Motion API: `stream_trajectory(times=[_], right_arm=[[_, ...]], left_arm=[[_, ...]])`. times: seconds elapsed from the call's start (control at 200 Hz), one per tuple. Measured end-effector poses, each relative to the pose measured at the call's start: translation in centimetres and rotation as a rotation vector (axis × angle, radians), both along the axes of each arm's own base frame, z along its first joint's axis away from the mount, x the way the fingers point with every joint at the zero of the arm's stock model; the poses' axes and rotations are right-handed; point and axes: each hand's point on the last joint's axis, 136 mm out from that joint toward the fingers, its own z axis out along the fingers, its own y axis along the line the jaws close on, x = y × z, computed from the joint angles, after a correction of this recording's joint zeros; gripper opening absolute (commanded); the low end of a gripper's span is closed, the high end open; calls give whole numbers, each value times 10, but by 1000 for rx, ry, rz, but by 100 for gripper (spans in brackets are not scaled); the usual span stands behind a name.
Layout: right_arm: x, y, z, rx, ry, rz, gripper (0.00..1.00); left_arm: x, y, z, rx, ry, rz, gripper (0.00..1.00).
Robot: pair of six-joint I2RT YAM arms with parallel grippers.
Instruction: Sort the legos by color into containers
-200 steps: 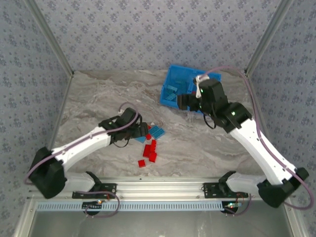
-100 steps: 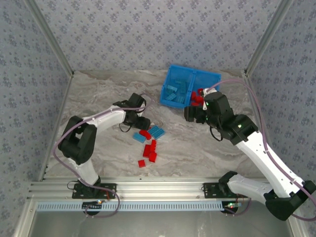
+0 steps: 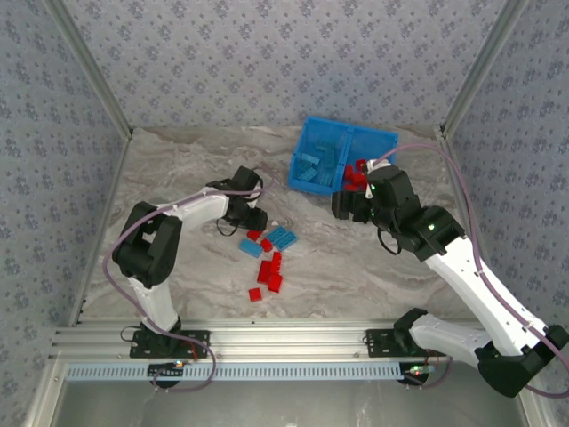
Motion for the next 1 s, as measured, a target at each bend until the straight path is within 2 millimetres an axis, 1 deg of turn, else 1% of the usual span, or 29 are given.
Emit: stream_trajectory(times=[0.04,0.105,0.18,0.24,0.295,0.35,0.43,0.5,0.585,0.685,0.834,0.934,0.999], right_arm=[[0,0,0,2,1,-1,93],[0,0,0,6,2,-4,93],[0,1,0,7,3,-4,93],[0,1,0,10,5,-6,93],[0,2,-1,10,7,-4,93],[0,4,-2,10,11,-1,93],[-1,7,-4,9,17,5,93],[-1,8,-4,8,18,8,93],[-1,8,-4,7,18,10,93],[-1,8,-4,6,17,8,93],[-1,8,-4,6,18,8,94],[-2,7,-5,6,21,7,93],[-3,7,-4,7,25,5,94]], left_arm=[[4,5,0,8,-10,21,51],[10,14,1,9,-24,59,55],[9,22,2,-13,-31,87,65],[3,24,2,-44,-24,98,76],[-3,20,3,-67,-20,83,83],[-6,14,6,-88,-25,76,86],[-4,3,11,-117,-48,56,88],[-3,-2,12,-127,-60,50,88],[-1,0,10,-116,-66,57,83],[0,7,2,-81,-69,75,72],[0,13,-17,-30,-47,82,55],[2,15,-17,-21,-55,86,42],[3,16,-17,-14,-59,88,38]])
